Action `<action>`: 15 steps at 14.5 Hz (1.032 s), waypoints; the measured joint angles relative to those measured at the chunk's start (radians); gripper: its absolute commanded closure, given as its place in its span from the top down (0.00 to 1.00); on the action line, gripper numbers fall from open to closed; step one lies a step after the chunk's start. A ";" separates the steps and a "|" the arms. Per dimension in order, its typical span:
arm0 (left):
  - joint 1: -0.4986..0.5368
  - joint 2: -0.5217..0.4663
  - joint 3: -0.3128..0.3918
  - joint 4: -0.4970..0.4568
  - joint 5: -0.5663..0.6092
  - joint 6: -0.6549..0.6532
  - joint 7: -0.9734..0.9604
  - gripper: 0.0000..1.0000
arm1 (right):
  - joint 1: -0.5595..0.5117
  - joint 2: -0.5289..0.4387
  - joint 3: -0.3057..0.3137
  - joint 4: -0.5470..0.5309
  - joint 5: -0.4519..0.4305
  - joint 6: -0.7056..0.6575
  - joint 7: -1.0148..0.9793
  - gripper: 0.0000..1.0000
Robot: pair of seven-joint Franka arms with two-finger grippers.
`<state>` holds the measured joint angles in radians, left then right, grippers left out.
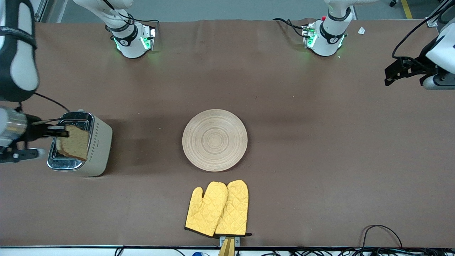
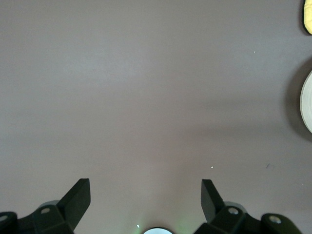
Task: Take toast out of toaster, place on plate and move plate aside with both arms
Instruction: 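Lift the bread out of the toaster with the right gripper, then lower the bread onto the wooden plate and open the right gripper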
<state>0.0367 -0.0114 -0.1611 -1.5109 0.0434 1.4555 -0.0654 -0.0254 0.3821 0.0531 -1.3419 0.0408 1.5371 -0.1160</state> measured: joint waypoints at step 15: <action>-0.008 0.026 -0.011 0.017 0.000 0.000 -0.003 1.00 | 0.591 0.106 0.004 -0.321 0.422 0.777 0.505 0.00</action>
<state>0.0287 0.0147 -0.1722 -1.4939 0.0434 1.4556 -0.0679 0.5659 0.4878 0.0576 -1.6627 0.4625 2.3139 0.3885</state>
